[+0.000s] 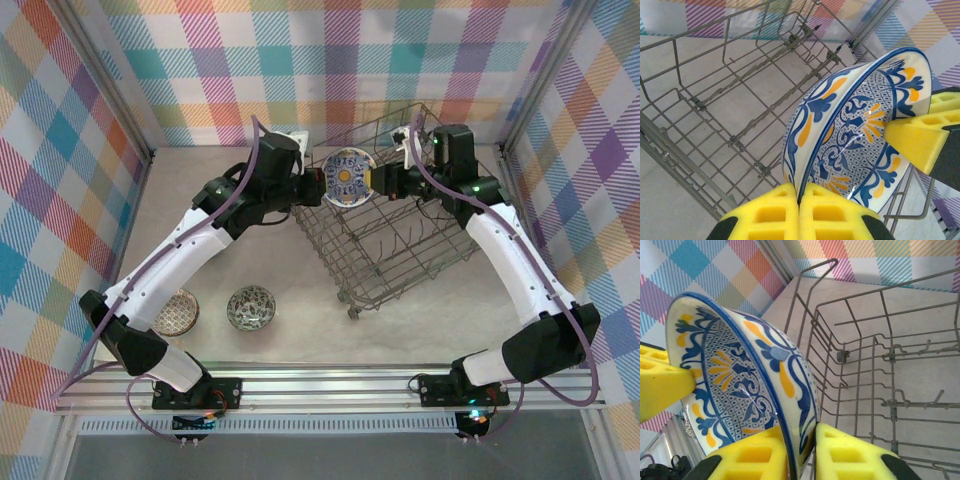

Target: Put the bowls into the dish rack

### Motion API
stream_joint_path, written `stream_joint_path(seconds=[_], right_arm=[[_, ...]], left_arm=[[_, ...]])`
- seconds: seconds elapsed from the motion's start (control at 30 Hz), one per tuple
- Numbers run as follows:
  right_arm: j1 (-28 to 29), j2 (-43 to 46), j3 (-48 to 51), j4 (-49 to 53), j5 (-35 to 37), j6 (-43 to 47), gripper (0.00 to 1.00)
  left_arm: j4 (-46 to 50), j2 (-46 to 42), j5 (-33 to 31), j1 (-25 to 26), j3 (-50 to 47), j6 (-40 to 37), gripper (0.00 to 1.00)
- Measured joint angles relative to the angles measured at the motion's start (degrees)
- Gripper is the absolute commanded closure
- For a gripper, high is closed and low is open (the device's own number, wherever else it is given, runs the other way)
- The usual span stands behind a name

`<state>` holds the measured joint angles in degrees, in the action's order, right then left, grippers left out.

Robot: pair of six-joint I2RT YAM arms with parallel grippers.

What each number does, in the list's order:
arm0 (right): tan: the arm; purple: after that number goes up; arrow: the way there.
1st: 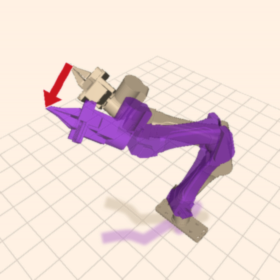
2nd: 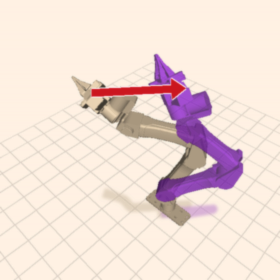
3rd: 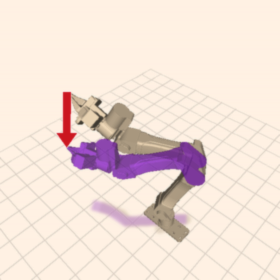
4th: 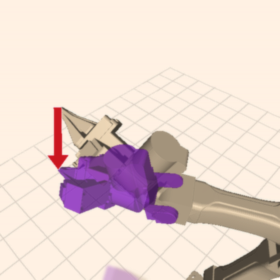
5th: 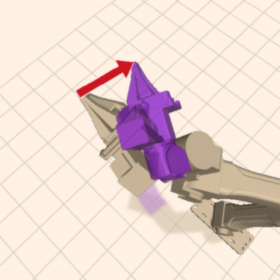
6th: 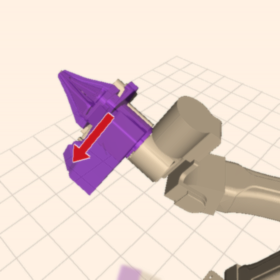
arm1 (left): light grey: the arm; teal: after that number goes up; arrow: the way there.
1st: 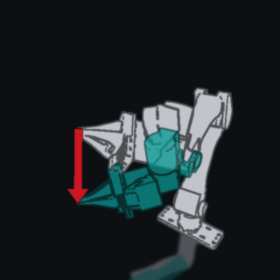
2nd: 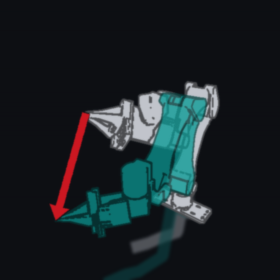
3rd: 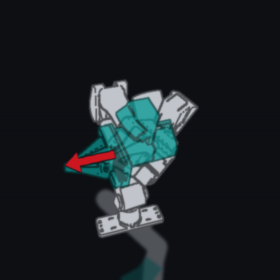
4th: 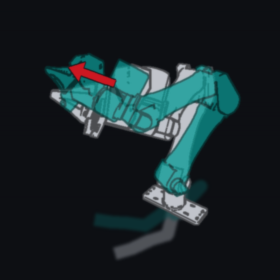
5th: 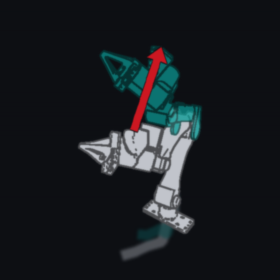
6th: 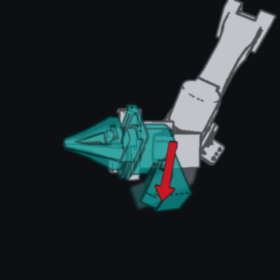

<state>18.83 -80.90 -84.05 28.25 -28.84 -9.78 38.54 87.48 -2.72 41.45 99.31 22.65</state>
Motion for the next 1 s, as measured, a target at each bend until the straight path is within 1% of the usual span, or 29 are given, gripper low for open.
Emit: stream_joint_path(seconds=[0.03, 0.13, 0.23, 0.4, 0.57, 0.63, 0.77, 0.83, 0.9, 1.0], right_arm=[[0.0, 0.0, 0.1, 0.0, 0.4, -0.1, 0.83], [-0.1, 0.1, 0.5, 0.0, 1.3, -0.3, 0.84], [-0.1, 0.2, 0.9, 0.1, 2.4, -0.5, 0.88], [0.0, 0.4, 1.3, 0.4, 3.1, -0.6, 0.88], [0.0, 1.2, 1.5, 1.0, 4.4, -1.3, 0.89], [0.0, 1.2, 1.5, 1.5, 5.6, -1.7, 0.89], [-0.2, 1.2, 1.5, 3.1, 9.6, -2.5, 0.88], [-0.5, 1.2, 1.4, 3.7, 12.3, -2.9, 0.88], [-0.9, 0.9, 1.3, 4.4, 16.0, -2.9, 0.88], [-1.3, 0.0, 0.4, 6.1, 24.0, -1.7, 0.88]], left_arm=[[0.0, 0.2, -0.2, 0.2, 0.0, 0.0, 1.0], [0.0, 0.8, -0.7, 0.5, 0.0, 0.0, 0.92], [0.1, 1.3, -1.0, 0.8, 0.2, 0.2, 0.82], [-0.9, 1.3, -0.9, 1.8, 0.3, 0.6, 0.66], [-1.2, 1.4, -1.1, 2.0, 1.1, 1.1, 0.55], [-1.3, 1.4, -1.4, 2.0, 1.2, 1.5, 0.52], [-1.2, 1.4, -2.6, 2.0, 1.2, 1.8, 0.48], [-0.9, 1.2, -3.4, 2.0, 1.2, 1.7, 0.43], [-0.3, 0.8, -4.0, 1.9, 1.2, 1.4, 0.4], [0.6, -0.2, -3.2, 0.3, 1.2, 0.6, 0.39]])
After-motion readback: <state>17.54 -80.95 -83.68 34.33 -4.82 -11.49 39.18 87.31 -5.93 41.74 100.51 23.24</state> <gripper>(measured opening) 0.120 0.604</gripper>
